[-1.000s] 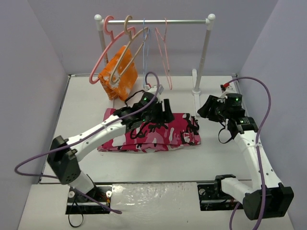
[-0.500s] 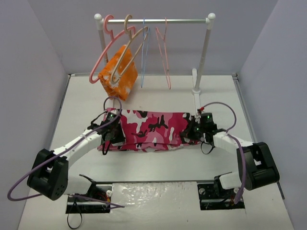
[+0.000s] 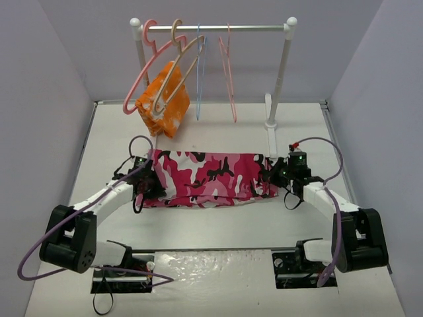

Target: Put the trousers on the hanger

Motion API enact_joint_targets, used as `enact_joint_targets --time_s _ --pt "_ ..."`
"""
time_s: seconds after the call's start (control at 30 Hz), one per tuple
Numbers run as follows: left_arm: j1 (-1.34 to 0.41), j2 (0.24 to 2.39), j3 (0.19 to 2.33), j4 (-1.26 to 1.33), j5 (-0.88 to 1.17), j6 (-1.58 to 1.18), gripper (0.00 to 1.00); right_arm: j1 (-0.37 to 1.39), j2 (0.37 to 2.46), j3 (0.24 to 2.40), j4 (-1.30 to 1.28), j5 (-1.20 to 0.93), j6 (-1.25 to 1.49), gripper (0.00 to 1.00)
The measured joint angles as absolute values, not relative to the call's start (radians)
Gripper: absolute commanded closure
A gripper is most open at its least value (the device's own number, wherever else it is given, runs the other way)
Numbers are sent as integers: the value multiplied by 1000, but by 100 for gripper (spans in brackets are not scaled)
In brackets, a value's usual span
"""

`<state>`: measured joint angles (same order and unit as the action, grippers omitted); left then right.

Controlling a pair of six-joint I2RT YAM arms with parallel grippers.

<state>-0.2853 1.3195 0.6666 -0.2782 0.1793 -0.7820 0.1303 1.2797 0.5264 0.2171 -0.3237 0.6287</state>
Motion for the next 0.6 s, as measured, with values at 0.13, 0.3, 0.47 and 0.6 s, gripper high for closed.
enact_joint_targets --time_s 0.13,0.3,0.47,0.6 --pt "-250 1250 734 -309 213 -753 99 209 1246 617 221 -350 606 94" --pt "-166 1282 829 -290 244 -713 100 359 1299 682 309 -435 615 94" --pt "-103 1365 796 -266 255 -705 100 531 1487 722 448 -491 648 99" --pt "-80 1405 740 -259 253 -706 100 633 1636 725 547 -530 652 100"
